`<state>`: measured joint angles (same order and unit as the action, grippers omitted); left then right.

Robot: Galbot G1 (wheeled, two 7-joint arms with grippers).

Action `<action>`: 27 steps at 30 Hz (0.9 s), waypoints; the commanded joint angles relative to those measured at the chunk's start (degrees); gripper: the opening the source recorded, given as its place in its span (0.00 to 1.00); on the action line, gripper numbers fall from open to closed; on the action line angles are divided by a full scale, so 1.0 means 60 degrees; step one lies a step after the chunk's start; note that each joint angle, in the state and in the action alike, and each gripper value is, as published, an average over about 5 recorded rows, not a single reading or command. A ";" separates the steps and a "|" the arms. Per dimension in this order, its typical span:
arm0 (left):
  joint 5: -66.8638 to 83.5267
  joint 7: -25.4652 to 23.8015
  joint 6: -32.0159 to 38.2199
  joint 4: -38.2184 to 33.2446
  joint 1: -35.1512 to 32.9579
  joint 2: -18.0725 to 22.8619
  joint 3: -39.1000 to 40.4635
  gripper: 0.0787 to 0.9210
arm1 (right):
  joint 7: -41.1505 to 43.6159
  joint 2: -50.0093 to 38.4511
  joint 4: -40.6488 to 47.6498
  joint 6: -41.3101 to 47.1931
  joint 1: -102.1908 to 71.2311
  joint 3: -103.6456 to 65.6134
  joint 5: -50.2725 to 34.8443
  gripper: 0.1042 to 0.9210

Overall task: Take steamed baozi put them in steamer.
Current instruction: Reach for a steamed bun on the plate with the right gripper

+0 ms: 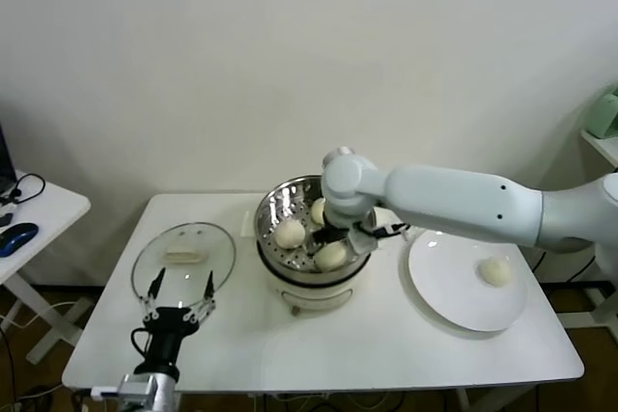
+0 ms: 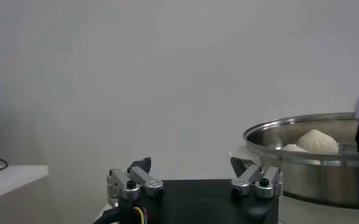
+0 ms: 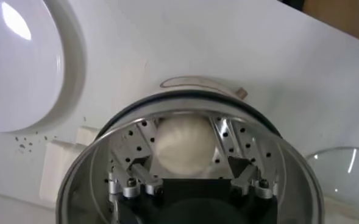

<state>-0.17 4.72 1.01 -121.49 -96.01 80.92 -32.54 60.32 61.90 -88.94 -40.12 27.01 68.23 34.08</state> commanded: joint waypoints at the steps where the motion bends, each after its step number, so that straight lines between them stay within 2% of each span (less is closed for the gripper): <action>1: 0.0072 0.0019 -0.0038 0.0016 0.0034 -0.0108 -0.0006 0.88 | 0.0565 -0.0575 0.0385 0.0568 0.1242 -0.0600 -0.2036 0.88; 4: 0.0133 0.0025 -0.0018 0.0052 0.0064 -0.0169 -0.0023 0.88 | 0.0711 -0.1299 0.0574 0.2537 0.2176 0.0063 -0.3846 0.88; 8: 0.0326 -0.0020 -0.0009 -0.0004 0.0061 -0.0313 -0.0065 0.88 | 0.0438 -0.2654 0.0574 0.6210 0.3388 0.2231 -0.7677 0.88; 11: 0.0447 -0.0067 0.0004 -0.0066 0.0044 -0.0486 -0.0134 0.88 | 0.0183 -0.3791 0.0664 0.7849 0.3505 0.2757 -0.9706 0.88; 13: 0.0412 -0.0111 0.0041 -0.0110 0.0052 -0.0549 -0.0181 0.88 | 0.0046 -0.4481 0.0734 0.8518 0.3413 0.2839 -1.0406 0.88; 15: 0.0319 -0.0162 0.0089 -0.0169 0.0056 -0.0592 -0.0197 0.88 | -0.0085 -0.5095 0.0836 0.8876 0.3295 0.2937 -1.0589 0.88; 19: 0.0232 -0.0200 0.0119 -0.0228 0.0084 -0.0660 -0.0124 0.88 | -0.0170 -0.6052 0.1127 0.8878 0.2818 0.2908 -0.9565 0.88; 22: 0.0176 -0.0197 0.0118 -0.0239 0.0102 -0.0635 -0.0049 0.88 | -0.0177 -0.6531 0.1274 0.8840 0.2433 0.2930 -0.8949 0.88; 27: 0.0037 -0.0199 0.0106 -0.0261 0.0132 -0.0432 -0.0014 0.88 | -0.0344 -0.6998 0.1970 0.9109 0.0677 0.1974 -0.8820 0.88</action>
<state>0.83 3.70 1.50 -122.75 -95.33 77.81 -32.83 59.85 31.94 -82.15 3.54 40.79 82.14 -14.00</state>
